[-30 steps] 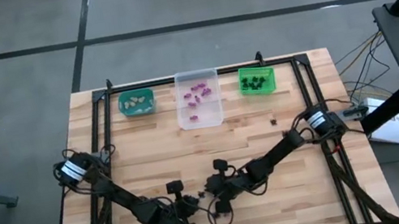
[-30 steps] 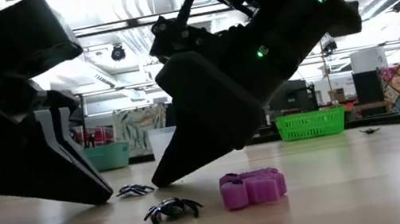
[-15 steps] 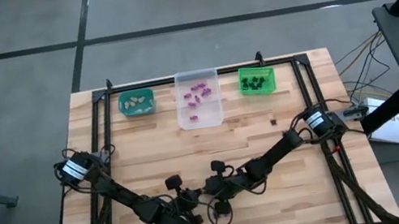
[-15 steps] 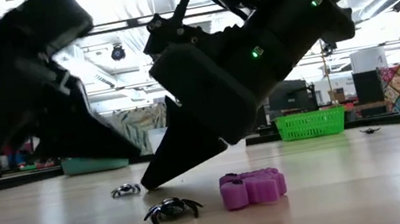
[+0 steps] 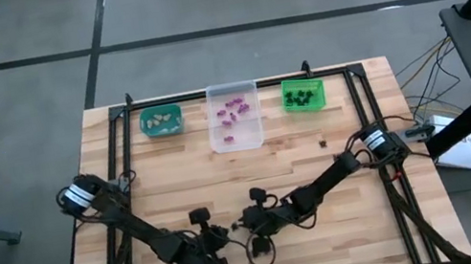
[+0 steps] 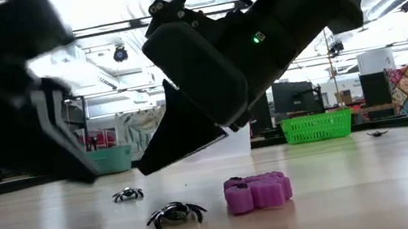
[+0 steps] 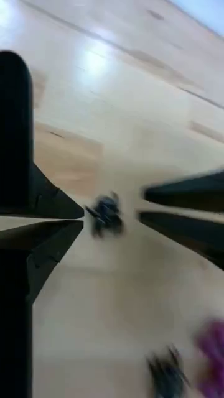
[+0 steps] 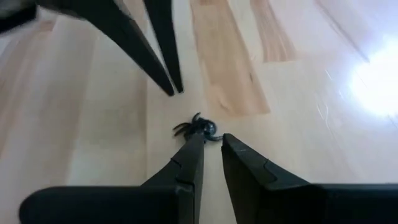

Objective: Sort Halloween decoration
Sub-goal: Put the black spider toy into the green bin

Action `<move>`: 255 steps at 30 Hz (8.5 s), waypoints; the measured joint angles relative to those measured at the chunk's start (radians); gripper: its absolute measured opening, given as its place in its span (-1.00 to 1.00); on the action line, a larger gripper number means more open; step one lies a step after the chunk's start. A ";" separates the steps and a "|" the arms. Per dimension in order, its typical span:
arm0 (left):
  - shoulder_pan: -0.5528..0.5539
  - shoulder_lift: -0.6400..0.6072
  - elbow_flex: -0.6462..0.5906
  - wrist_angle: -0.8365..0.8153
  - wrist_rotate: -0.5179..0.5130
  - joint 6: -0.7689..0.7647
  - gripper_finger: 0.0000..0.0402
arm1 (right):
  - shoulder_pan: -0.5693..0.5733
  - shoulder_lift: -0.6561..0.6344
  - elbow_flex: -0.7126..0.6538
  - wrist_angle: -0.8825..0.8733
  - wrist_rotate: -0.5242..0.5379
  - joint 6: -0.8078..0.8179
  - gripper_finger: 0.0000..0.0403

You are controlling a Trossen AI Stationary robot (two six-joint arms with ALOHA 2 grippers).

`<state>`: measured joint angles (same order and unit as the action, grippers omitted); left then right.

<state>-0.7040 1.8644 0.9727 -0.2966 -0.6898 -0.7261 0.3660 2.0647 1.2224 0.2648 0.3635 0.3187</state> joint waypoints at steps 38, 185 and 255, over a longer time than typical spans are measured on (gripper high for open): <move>-0.008 -0.096 -0.039 0.142 -0.136 0.026 -1.00 | -0.005 -0.026 0.001 0.045 0.003 0.022 -0.74; 0.035 -0.377 -0.648 0.661 -0.035 0.084 0.24 | -0.108 -0.222 0.069 -0.312 -0.339 -0.216 -0.74; 0.032 -0.196 -0.626 0.828 -0.022 0.064 -0.42 | -0.057 -0.373 0.057 -0.551 -0.335 -0.225 -0.74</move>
<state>-0.6724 1.6680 0.3463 0.5314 -0.7120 -0.6624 0.3088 1.6914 1.2796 -0.2864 0.0280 0.0937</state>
